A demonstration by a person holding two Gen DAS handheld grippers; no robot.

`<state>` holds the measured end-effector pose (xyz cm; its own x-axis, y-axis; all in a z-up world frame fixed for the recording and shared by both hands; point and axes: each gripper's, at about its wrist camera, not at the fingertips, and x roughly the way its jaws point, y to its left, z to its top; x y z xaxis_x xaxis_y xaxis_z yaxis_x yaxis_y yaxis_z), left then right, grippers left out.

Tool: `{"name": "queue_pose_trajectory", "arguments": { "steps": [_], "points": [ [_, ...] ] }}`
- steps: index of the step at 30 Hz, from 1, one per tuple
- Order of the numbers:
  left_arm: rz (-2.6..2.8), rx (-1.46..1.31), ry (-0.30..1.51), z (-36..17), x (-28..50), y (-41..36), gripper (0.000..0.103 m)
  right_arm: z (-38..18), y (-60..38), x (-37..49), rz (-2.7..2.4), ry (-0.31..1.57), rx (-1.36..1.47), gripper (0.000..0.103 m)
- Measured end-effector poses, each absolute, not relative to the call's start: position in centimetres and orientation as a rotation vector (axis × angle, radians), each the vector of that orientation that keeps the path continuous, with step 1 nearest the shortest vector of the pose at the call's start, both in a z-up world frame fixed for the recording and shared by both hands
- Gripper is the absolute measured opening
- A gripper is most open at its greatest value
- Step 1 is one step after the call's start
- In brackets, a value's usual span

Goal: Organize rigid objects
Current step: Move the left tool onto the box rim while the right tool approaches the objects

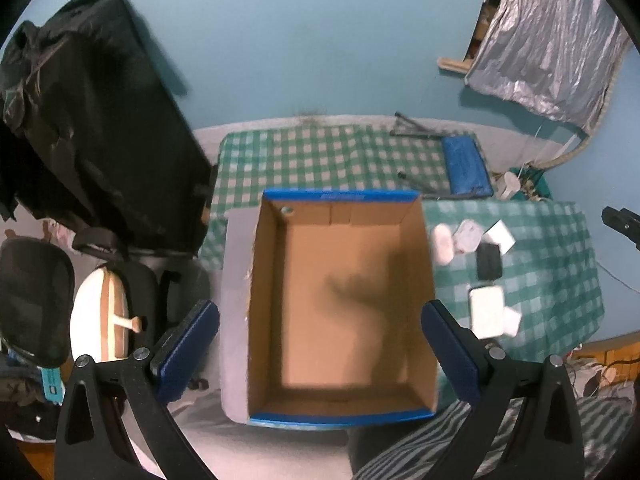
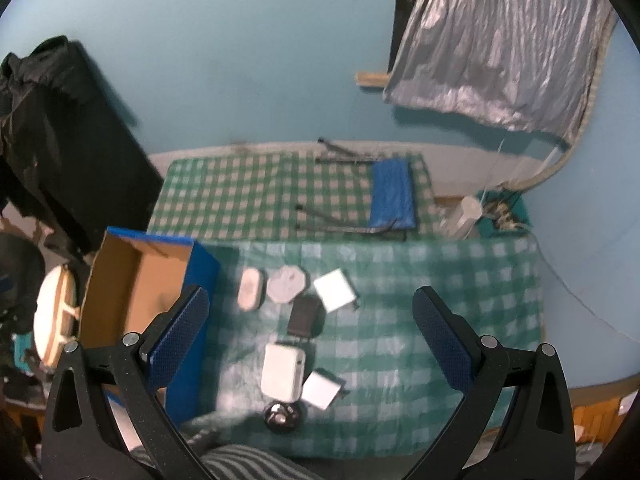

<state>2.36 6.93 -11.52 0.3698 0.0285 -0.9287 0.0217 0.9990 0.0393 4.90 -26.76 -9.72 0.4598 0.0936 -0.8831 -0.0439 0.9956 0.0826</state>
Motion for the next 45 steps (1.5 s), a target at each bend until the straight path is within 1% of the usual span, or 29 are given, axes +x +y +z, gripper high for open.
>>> {"name": "queue_pose_trajectory", "arguments": {
  "steps": [7, 15, 27, 30, 32, 33, 35, 37, 39, 41, 45],
  "points": [
    [0.043, 0.039, 1.294, -16.1, 1.7, 9.3, 0.102, -15.6, -26.4, 4.6, 0.108, 1.232, 0.02, 0.101],
    [0.054, 0.005, 1.388, -20.3, 1.2, 11.6, 0.102, -21.4, -26.9, 3.8, 0.111, 1.35, 0.069, 0.101],
    [0.078, 0.009, 1.48, -24.6, 1.3, 15.2, 0.101, -26.5, -25.9, 2.8, 0.116, 1.43, 0.005, 0.101],
    [0.069, -0.022, 1.508, -25.7, 1.3, 16.0, 0.088, -27.3, -25.4, 2.8, 0.12, 1.443, -0.019, 0.101],
    [0.066, -0.041, 1.521, -26.3, 1.3, 16.3, 0.074, -27.9, -25.2, 2.8, 0.12, 1.456, -0.032, 0.101],
    [0.068, -0.051, 1.531, -26.7, 1.4, 16.6, 0.07, -28.2, -25.0, 2.8, 0.122, 1.461, -0.036, 0.101],
    [0.072, -0.065, 1.547, -27.3, 1.4, 16.9, 0.054, -28.9, -24.8, 2.8, 0.12, 1.477, -0.05, 0.1],
    [0.064, -0.082, 1.554, -27.6, 1.5, 17.2, 0.044, -29.4, -24.6, 2.8, 0.117, 1.486, -0.062, 0.099],
    [0.052, -0.092, 1.563, -28.0, 1.5, 17.4, 0.036, -29.8, -24.4, 2.9, 0.115, 1.491, -0.072, 0.099],
    [0.033, -0.107, 1.567, -28.3, 1.5, 17.5, 0.025, -30.2, -24.2, 2.9, 0.11, 1.5, -0.086, 0.099],
    [-0.008, -0.086, 1.584, -28.8, 1.6, 16.9, 0.015, -30.6, -23.7, 3.1, 0.108, 1.501, -0.104, 0.099]
  ]
}}
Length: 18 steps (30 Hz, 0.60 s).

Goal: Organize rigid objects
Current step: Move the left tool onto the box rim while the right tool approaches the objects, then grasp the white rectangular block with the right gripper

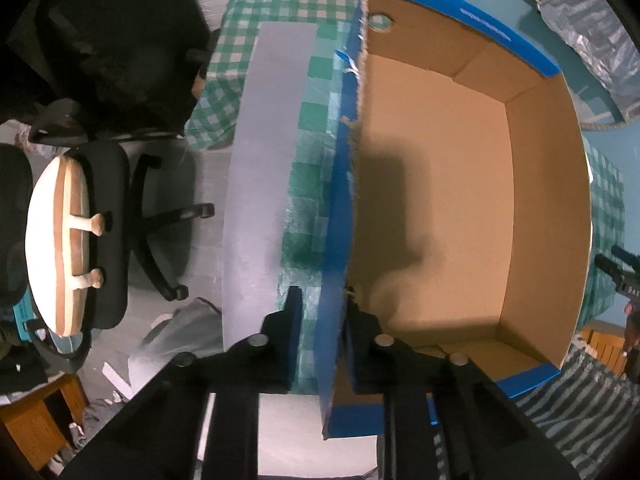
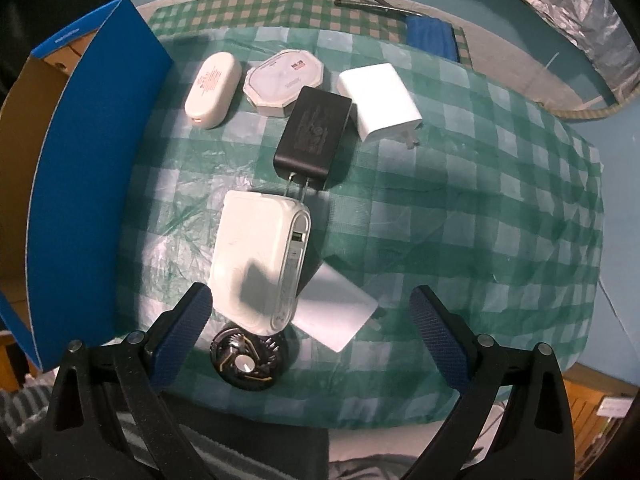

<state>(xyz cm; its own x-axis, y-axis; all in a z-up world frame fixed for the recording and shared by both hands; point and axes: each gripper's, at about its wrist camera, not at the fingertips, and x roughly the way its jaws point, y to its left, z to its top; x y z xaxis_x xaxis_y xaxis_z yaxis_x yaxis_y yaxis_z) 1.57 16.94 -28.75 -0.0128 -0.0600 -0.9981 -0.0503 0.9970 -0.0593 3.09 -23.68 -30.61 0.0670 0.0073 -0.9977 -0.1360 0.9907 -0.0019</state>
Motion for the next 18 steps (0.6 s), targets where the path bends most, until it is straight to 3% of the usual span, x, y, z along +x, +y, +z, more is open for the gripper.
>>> {"name": "queue_pose_trajectory", "arguments": {
  "steps": [5, 12, 18],
  "points": [
    [-0.031, -0.046, 1.614, -29.3, 1.6, 16.4, 0.008, -31.4, -22.8, 3.9, 0.09, 1.501, -0.119, 0.099],
    [-0.04, -0.045, 1.625, -29.2, 1.6, 16.3, 0.007, -33.1, -20.6, 5.1, 0.081, 1.512, -0.148, 0.098],
    [-0.046, -0.055, 1.622, -29.2, 1.5, 16.5, 0.007, -35.2, -18.9, 6.2, 0.057, 1.545, -0.186, 0.088]
  ]
}}
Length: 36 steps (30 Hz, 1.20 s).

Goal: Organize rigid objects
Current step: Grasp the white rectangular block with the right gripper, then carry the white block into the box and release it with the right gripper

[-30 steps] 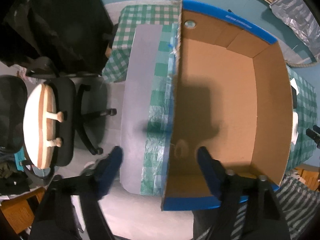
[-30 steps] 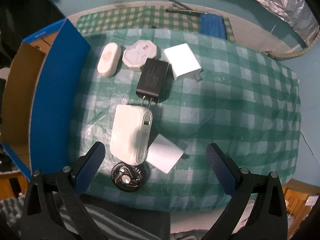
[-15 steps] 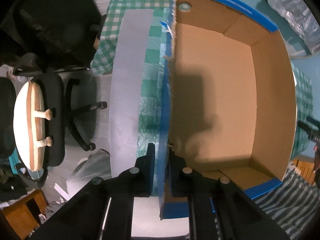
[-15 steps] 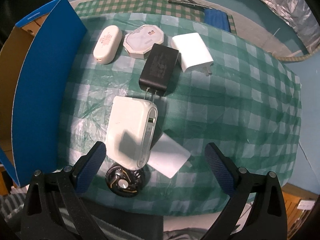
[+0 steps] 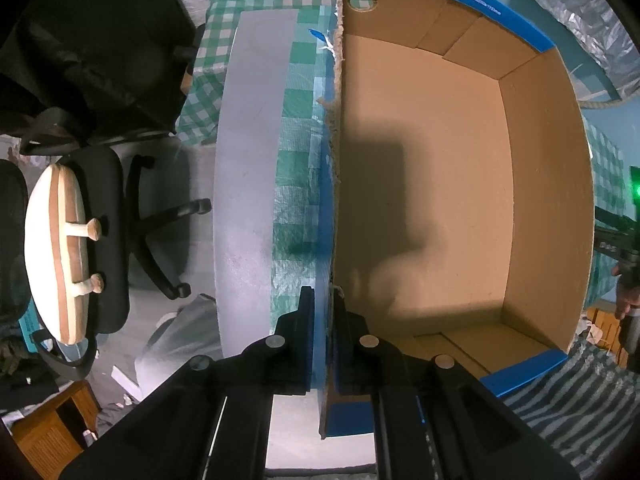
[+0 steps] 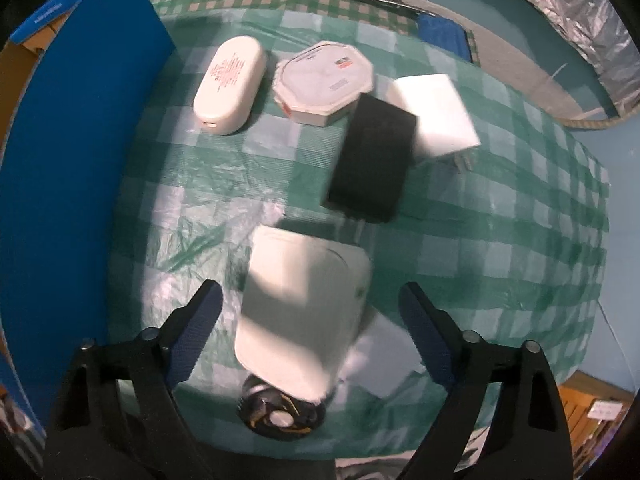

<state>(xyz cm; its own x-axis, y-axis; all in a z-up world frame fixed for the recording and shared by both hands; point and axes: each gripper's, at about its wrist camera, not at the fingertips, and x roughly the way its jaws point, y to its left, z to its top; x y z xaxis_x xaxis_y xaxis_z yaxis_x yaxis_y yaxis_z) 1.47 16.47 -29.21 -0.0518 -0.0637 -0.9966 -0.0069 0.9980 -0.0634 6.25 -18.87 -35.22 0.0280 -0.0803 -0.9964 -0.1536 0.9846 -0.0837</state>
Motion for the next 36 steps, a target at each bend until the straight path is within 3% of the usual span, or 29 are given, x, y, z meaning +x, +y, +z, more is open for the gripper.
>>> {"name": "queue_pose_trajectory", "arguments": {
  "steps": [6, 9, 16, 31, 36],
  "points": [
    [-0.049, -0.048, 1.622, -29.3, 1.5, 16.5, 0.007, -37.4, -18.0, 6.5, 0.054, 1.586, -0.23, 0.072],
    [-0.048, -0.052, 1.623, -29.3, 1.5, 16.4, 0.007, -37.5, -18.3, 6.7, 0.13, 1.582, -0.172, 0.07],
    [-0.052, -0.048, 1.626, -29.3, 1.5, 16.4, 0.007, -37.9, -17.3, 7.2, 0.369, 1.486, -0.182, 0.067],
    [-0.042, -0.043, 1.624, -29.0, 1.3, 16.3, 0.007, -38.8, -15.7, 7.2, 0.254, 1.557, -0.224, 0.068],
    [-0.044, -0.04, 1.632, -29.2, 1.3, 16.1, 0.007, -37.7, -16.1, 5.1, 0.277, 1.551, -0.212, 0.064]
  ]
}}
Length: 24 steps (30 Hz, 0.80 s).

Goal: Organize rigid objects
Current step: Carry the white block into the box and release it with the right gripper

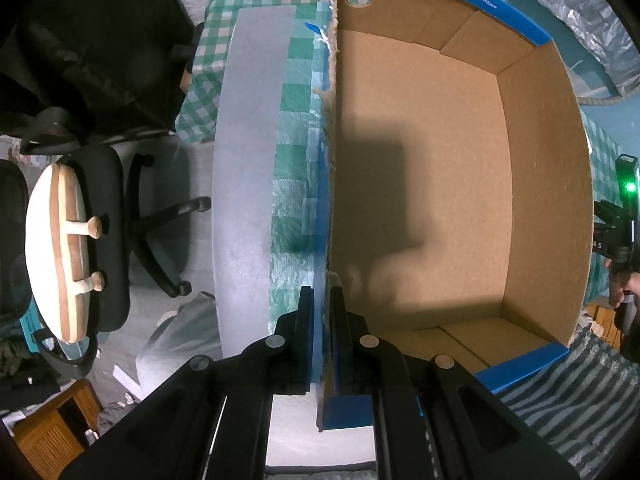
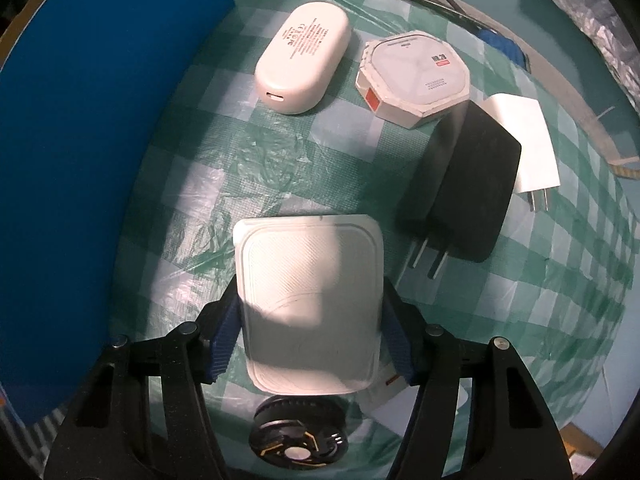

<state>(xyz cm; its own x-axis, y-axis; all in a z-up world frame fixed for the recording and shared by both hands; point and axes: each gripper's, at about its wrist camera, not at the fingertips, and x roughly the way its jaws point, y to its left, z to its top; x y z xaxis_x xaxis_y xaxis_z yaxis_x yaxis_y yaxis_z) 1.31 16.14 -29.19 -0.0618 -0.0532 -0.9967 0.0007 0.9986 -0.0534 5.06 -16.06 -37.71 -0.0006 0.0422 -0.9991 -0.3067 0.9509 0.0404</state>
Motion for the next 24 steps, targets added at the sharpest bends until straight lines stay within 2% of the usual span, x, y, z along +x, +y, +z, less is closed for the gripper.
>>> {"name": "queue_pose_trajectory", "arguments": {
  "steps": [11, 24],
  "points": [
    [-0.046, -0.044, 1.631, -29.2, 1.3, 16.3, 0.007, -34.6, -18.1, 4.2, 0.326, 1.536, -0.147, 0.063],
    [-0.048, -0.048, 1.63, -29.5, 1.1, 16.0, 0.007, -26.0, -14.8, 4.6, 0.421, 1.458, -0.14, 0.063]
  ]
}}
